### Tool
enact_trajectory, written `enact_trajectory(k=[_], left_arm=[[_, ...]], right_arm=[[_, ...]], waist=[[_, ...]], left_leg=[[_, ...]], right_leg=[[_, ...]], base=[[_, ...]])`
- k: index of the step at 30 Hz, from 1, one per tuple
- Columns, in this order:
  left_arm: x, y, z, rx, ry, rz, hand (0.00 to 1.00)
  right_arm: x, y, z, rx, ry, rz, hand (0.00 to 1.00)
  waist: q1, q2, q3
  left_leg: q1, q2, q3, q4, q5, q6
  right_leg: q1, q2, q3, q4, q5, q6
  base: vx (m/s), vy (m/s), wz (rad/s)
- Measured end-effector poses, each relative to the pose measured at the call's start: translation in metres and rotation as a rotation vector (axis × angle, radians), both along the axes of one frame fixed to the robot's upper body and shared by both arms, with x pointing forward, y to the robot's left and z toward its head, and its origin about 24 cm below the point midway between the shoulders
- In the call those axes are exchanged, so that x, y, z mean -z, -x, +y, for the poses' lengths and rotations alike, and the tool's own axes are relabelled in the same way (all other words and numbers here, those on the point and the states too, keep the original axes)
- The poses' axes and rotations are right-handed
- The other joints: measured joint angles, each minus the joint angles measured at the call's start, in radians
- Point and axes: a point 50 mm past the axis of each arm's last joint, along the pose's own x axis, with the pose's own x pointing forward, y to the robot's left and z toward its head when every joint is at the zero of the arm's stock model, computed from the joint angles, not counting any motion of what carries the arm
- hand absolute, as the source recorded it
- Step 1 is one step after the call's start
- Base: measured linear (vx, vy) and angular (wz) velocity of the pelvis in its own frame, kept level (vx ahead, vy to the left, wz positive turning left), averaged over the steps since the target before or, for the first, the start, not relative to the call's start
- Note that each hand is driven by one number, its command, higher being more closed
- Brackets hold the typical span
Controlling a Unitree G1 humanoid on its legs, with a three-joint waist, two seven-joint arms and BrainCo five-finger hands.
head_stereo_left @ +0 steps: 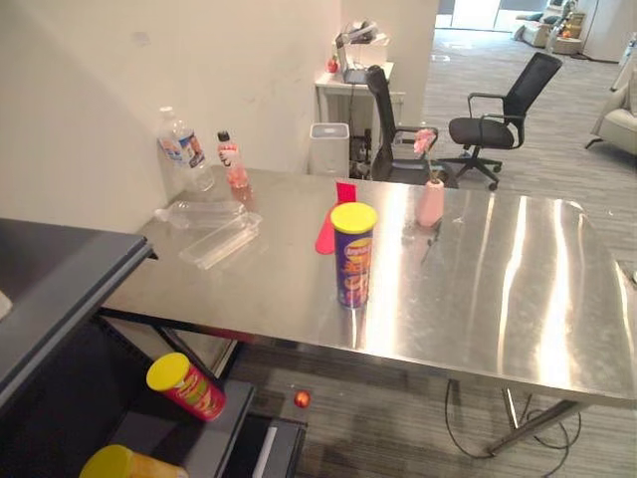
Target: Put the gum and the chips on the shelf.
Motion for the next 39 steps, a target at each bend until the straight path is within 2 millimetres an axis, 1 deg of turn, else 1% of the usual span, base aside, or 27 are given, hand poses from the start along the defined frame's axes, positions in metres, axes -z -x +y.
enact_trajectory(k=[1,2,4,6,7,8,10,12,13,15,16,17,19,21,23,27,28,29,30,31,32,34,35,39], left_arm=[[0.0,-0.001,-0.001,0.023,-0.001,0.007,0.0],[0.0,-0.002,-0.001,0.03,-0.001,0.007,0.0],[0.0,-0.003,0.001,0.03,-0.009,0.002,0.0],[-0.001,-0.003,0.004,0.052,-0.019,0.006,0.0],[-0.001,-0.003,0.005,0.059,-0.024,0.006,0.0],[-0.002,-0.004,0.007,0.064,-0.03,0.002,0.0],[-0.003,-0.004,0.01,0.074,-0.042,-0.007,0.0],[-0.004,-0.003,0.011,0.077,-0.048,-0.016,0.0],[-0.004,-0.003,0.011,0.077,-0.05,-0.018,0.0],[-0.004,-0.002,0.011,0.079,-0.053,-0.021,0.0],[-0.004,-0.001,0.011,0.082,-0.053,-0.021,0.0],[-0.005,-0.002,0.012,0.083,-0.055,-0.027,0.0],[-0.005,-0.002,0.012,0.087,-0.062,-0.039,0.0],[-0.005,-0.002,0.013,0.092,-0.063,-0.041,0.0],[-0.005,-0.003,0.013,0.1,-0.064,-0.044,0.0],[-0.005,-0.003,0.013,0.111,-0.064,-0.042,0.0],[-0.005,-0.004,0.013,0.114,-0.065,-0.042,0.0],[-0.005,-0.005,0.013,0.118,-0.065,-0.044,0.0],[-0.005,-0.006,0.013,0.125,-0.066,-0.046,0.0],[-0.005,-0.007,0.013,0.133,-0.064,-0.046,0.0],[-0.005,-0.007,0.012,0.139,-0.065,-0.043,0.0],[-0.004,-0.008,0.01,0.15,-0.066,-0.041,0.0],[-0.004,-0.008,0.01,0.153,-0.068,-0.04,0.0],[-0.004,-0.01,0.01,0.163,-0.067,-0.041,0.0]], right_arm=[[-0.012,-0.007,0.007,-0.081,0.088,0.031,0.0],[-0.017,-0.011,0.011,-0.125,0.122,0.046,0.0],[-0.029,-0.029,0.027,-0.322,0.227,0.091,0.0],[-0.034,-0.042,0.04,-0.474,0.283,0.113,0.0],[-0.035,-0.046,0.045,-0.525,0.3,0.123,0.0],[-0.036,-0.054,0.055,-0.624,0.33,0.144,0.0],[-0.037,-0.066,0.072,-0.776,0.376,0.17,0.0],[-0.039,-0.075,0.086,-0.906,0.41,0.194,0.0],[-0.039,-0.078,0.091,-0.945,0.417,0.203,0.0],[-0.033,-0.087,0.106,-1.069,0.423,0.235,0.0],[-0.03,-0.091,0.113,-1.13,0.428,0.249,0.0],[-0.03,-0.093,0.117,-1.16,0.435,0.254,0.0],[-0.036,-0.096,0.134,-1.264,0.491,0.251,0.0],[-0.038,-0.098,0.146,-1.335,0.525,0.25,0.0],[-0.035,-0.102,0.159,-1.409,0.539,0.257,0.0],[-0.031,-0.106,0.171,-1.477,0.531,0.268,0.0],[-0.028,-0.107,0.174,-1.497,0.522,0.275,0.0],[-0.027,-0.107,0.176,-1.508,0.521,0.277,0.0],[-0.025,-0.108,0.18,-1.532,0.519,0.281,0.0],[-0.023,-0.109,0.182,-1.549,0.514,0.287,0.0],[-0.021,-0.11,0.185,-1.565,0.504,0.294,0.0],[-0.019,-0.11,0.188,-1.579,0.499,0.298,0.0],[-0.018,-0.11,0.189,-1.588,0.496,0.301,0.0],[-0.015,-0.111,0.194,-1.609,0.49,0.306,0.0]], waist=[[-0.001,0.005,0.001],[-0.001,0.006,0.001],[0.005,-0.003,-0.002],[0.015,-0.012,-0.004],[0.018,-0.015,-0.003],[0.025,-0.022,-0.004],[0.024,-0.033,-0.01],[0.023,-0.037,-0.017],[0.024,-0.038,-0.017],[0.025,-0.033,-0.019],[0.025,-0.025,-0.025],[0.025,-0.027,-0.025],[0.026,-0.029,-0.027],[0.025,-0.029,-0.027],[0.028,-0.029,-0.027],[0.032,-0.03,-0.025],[0.035,-0.039,-0.019],[0.038,-0.039,-0.018],[0.04,-0.039,-0.017],[0.04,-0.041,-0.014],[0.04,-0.034,-0.012],[0.044,-0.028,-0.01],[0.049,-0.026,-0.01],[0.053,-0.03,-0.01]], left_leg=[[-0.001,0.002,-0.016,0.0,0.006,0.005],[-0.003,0.004,-0.021,0.0,0.008,0.005],[-0.009,0.008,-0.026,0.0,0.012,0.006],[-0.008,0.006,-0.027,0.0,0.012,0.007],[-0.009,0.005,-0.028,0.0,0.013,0.008],[-0.011,0.003,-0.029,0.0,0.014,0.01],[-0.017,0.005,-0.038,0.0,0.014,0.01],[-0.023,0.01,-0.051,0.0,0.017,0.013],[-0.023,0.013,-0.054,0.0,0.018,0.013],[-0.026,0.031,-0.066,0.0,0.019,0.012],[-0.028,0.042,-0.074,0.0,0.02,0.011],[-0.029,0.045,-0.076,0.0,0.02,0.011],[-0.042,0.047,-0.083,0.0,0.022,0.013],[-0.044,0.046,-0.096,0.0,0.027,0.014],[-0.053,0.05,-0.11,0.0,0.035,0.014],[-0.063,0.048,-0.128,0.0,0.048,0.013],[-0.063,0.045,-0.131,0.0,0.051,0.013],[-0.064,0.043,-0.13,0.0,0.053,0.014],[-0.07,0.035,-0.13,0.0,0.056,0.013],[-0.078,0.034,-0.133,0.0,0.058,0.01],[-0.077,0.035,-0.137,0.0,0.063,0.009],[-0.082,0.036,-0.142,0.0,0.064,0.01],[-0.084,0.036,-0.152,0.0,0.064,0.01],[-0.099,0.034,-0.162,0.0,0.064,0.014]], right_leg=[[0.001,0.002,-0.008,0.001,-0.005,0.001],[0.002,0.003,-0.012,0.001,-0.009,0.004],[0.003,0.006,-0.019,-0.002,-0.009,0.004],[0.005,0.005,-0.019,-0.003,-0.005,-0.002],[0.005,0.004,-0.02,-0.003,-0.005,-0.002],[0.005,0.003,-0.021,-0.003,-0.005,-0.002],[0.005,0.004,-0.026,-0.002,-0.001,-0.007],[0.006,0.009,-0.037,-0.001,0.007,-0.013],[0.006,0.011,-0.037,0.0,0.01,-0.018],[0.008,0.031,-0.037,0.0,0.031,-0.047],[0.009,0.041,-0.037,0.001,0.041,-0.061],[0.009,0.044,-0.038,0.001,0.044,-0.065],[0.006,0.044,-0.044,0.0,0.046,-0.065],[0.007,0.043,-0.056,0.0,0.047,-0.063],[0.008,0.044,-0.062,0.0,0.047,-0.063],[0.015,0.046,-0.081,-0.014,0.046,-0.063],[0.022,0.045,-0.087,-0.029,0.043,-0.062],[0.024,0.043,-0.087,-0.036,0.04,-0.06],[0.023,0.036,-0.086,-0.04,0.025,-0.044],[0.019,0.034,-0.087,-0.038,0.019,-0.04],[0.018,0.034,-0.09,-0.037,0.017,-0.04],[0.021,0.034,-0.093,-0.038,0.013,-0.034],[0.021,0.034,-0.096,-0.038,0.009,-0.029],[0.021,0.034,-0.104,-0.047,0.009,-0.028]], base=[[-0.04,-0.058,0.15],[-0.03,-0.053,0.19],[-0.01,-0.028,0.1],[0.0,-0.002,0.02],[0.0,0.0,0.0],[0.04,0.009,0.02],[0.06,0.0,0.11],[0.1,-0.017,0.17],[0.09,-0.023,0.11],[0.04,-0.032,0.12],[0.02,-0.036,0.11],[0.0,-0.032,0.11],[-0.03,-0.031,0.09],[-0.01,-0.031,0.15],[-0.04,-0.038,0.19],[-0.07,-0.042,0.13],[-0.07,-0.035,0.03],[-0.09,-0.039,0.02],[-0.09,-0.029,0.02],[-0.12,-0.039,0.08],[-0.11,-0.032,0.1],[-0.07,-0.013,0.07],[-0.06,-0.003,0.09],[-0.02,0.012,0.12]])
